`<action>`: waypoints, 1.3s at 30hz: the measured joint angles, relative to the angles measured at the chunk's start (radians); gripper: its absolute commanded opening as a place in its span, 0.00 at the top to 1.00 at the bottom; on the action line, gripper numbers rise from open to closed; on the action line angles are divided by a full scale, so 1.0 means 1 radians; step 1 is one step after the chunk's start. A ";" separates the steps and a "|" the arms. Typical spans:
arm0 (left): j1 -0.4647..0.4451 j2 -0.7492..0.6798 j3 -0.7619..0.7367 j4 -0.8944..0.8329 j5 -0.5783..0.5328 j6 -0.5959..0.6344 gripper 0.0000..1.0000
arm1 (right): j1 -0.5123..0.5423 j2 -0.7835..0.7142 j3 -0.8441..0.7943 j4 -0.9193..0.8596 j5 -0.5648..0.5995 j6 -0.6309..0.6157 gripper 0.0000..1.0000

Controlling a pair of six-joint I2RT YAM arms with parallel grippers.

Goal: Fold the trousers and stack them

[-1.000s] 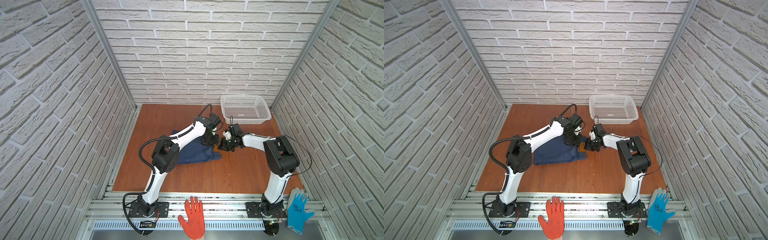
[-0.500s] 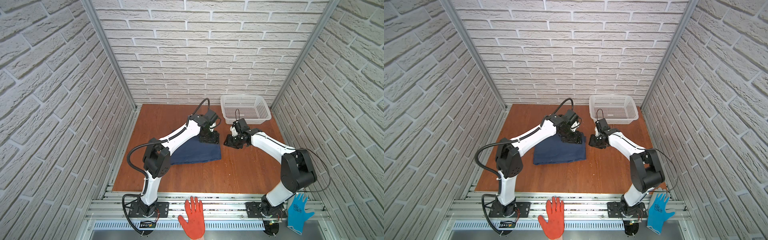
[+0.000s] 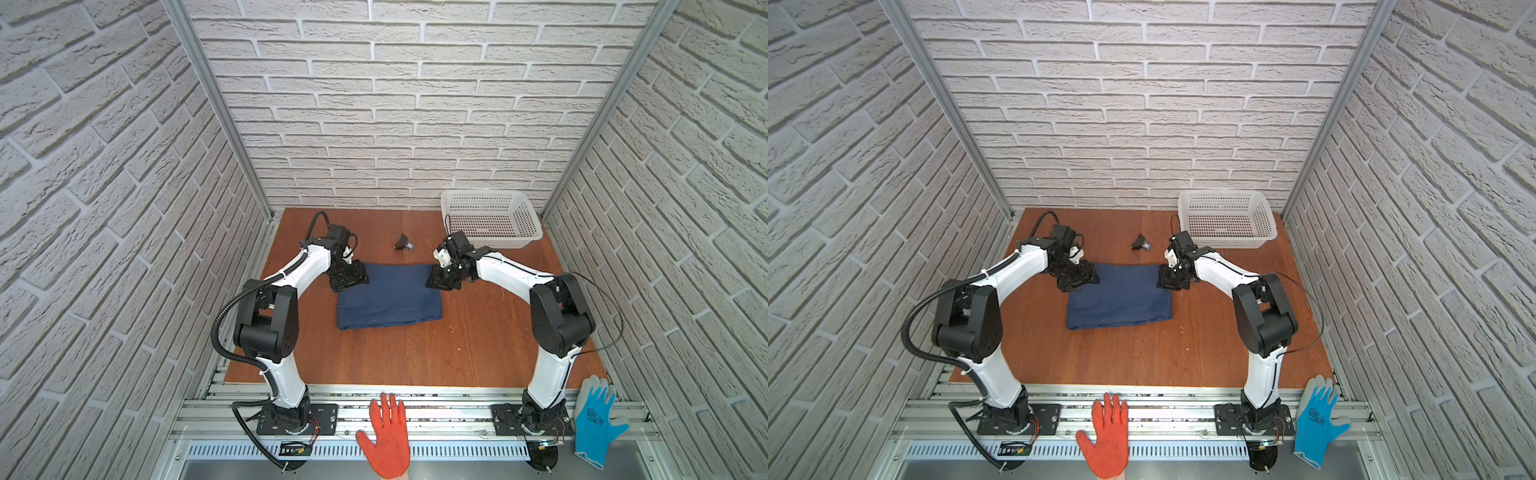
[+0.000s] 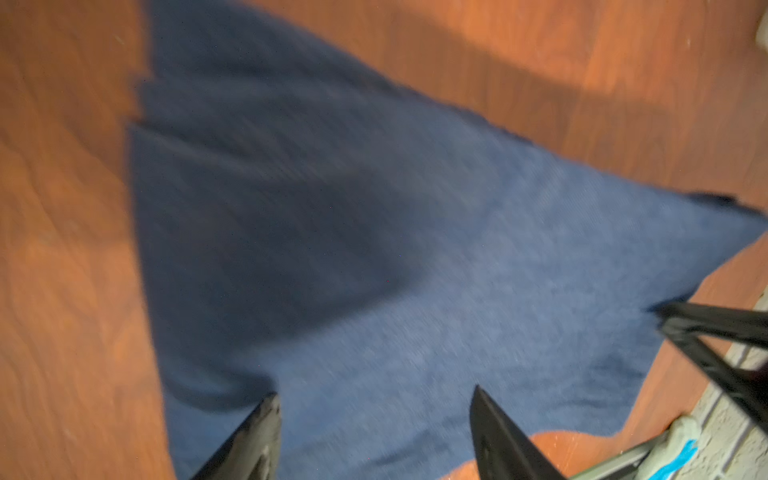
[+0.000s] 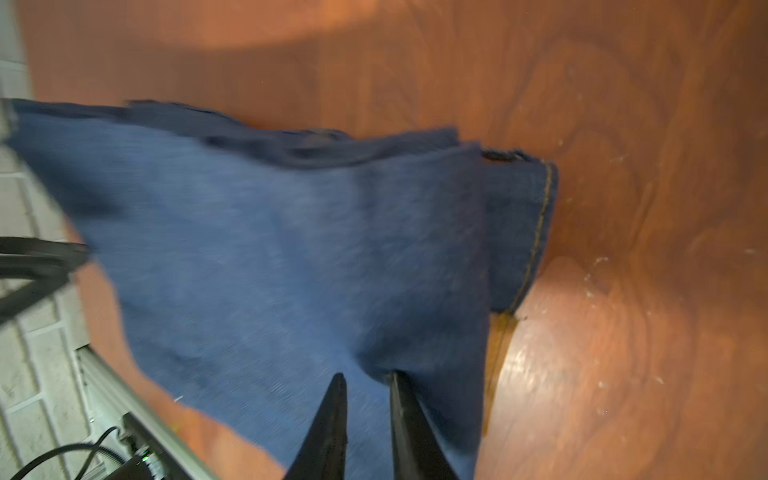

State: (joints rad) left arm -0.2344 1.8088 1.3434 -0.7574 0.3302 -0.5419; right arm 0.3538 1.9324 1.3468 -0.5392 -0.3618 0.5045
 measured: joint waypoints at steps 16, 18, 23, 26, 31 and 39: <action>0.072 0.193 0.085 0.014 0.050 0.046 0.27 | -0.019 0.062 0.000 0.011 0.009 -0.004 0.66; 0.084 0.207 0.109 -0.007 0.042 0.055 0.27 | -0.009 0.062 0.000 0.012 0.008 -0.003 0.66; 0.120 0.249 0.187 -0.036 0.026 0.079 0.26 | 0.036 0.081 0.025 0.016 0.001 0.016 0.66; 0.150 0.254 0.227 -0.055 0.007 0.086 0.25 | 0.084 0.118 0.077 0.015 -0.004 0.031 0.65; 0.174 0.227 0.294 -0.096 -0.037 0.106 0.22 | 0.152 0.157 0.150 0.005 -0.025 0.050 0.63; 0.031 -0.107 0.256 -0.177 -0.225 0.121 0.17 | 0.178 0.066 0.190 -0.072 0.032 0.054 0.55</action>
State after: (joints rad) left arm -0.2031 1.7020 1.5990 -0.9344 0.1047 -0.4213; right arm 0.5316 1.9980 1.5368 -0.6109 -0.3298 0.5583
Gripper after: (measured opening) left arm 0.802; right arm 0.439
